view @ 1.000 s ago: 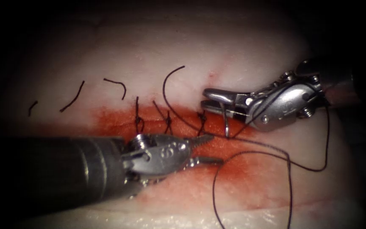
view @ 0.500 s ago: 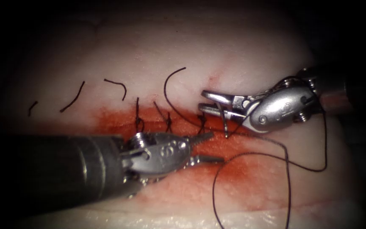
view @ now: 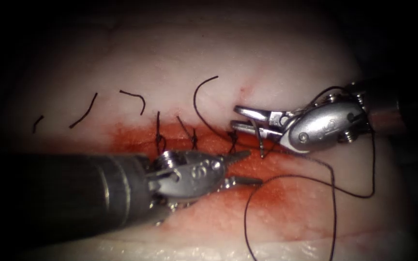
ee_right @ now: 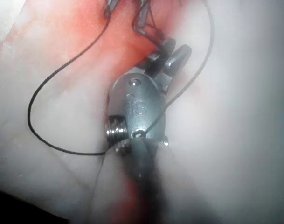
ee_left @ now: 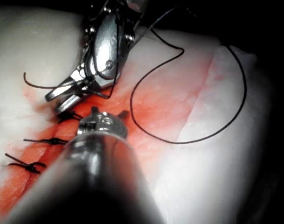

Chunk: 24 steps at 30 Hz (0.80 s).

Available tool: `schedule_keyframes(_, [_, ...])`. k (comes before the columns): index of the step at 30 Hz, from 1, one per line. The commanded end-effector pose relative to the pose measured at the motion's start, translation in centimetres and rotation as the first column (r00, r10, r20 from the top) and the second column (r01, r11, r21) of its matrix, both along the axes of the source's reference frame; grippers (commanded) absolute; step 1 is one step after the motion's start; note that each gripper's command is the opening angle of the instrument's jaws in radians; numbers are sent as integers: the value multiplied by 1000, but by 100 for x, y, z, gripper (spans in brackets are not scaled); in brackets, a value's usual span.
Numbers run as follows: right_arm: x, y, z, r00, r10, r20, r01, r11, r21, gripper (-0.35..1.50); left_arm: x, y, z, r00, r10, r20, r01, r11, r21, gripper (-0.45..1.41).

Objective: Wound Closure
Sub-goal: Throw needle through skin above incision with right grasper

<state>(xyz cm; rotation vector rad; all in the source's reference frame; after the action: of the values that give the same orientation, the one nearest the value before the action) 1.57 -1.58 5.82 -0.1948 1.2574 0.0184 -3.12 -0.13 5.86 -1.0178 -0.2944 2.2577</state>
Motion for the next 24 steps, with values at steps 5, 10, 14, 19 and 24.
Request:
schedule_keyframes(5, [4,8,0,1000,20,-17,-19,999,47,-35,-5,0,14,1000,1,-3,-1,1000,-7,16])
schedule_keyframes(10, [3,23,-12,998,46,-44,-42,995,90,-35,-12,-4,28,1000,5,2,-5,1000,-14,16])
schedule_keyframes(14, [4,34,-21,997,47,-56,-40,992,119,-35,-13,-7,42,1000,11,7,-11,1000,-25,16])
schedule_keyframes(19, [5,51,-28,996,50,-67,-38,983,178,-35,-10,-13,53,1000,22,-10,-22,1000,-10,17])
schedule_keyframes(24, [14,59,-30,997,33,-65,-17,973,230,-35,-9,-17,54,999,35,-11,-35,999,2,19])
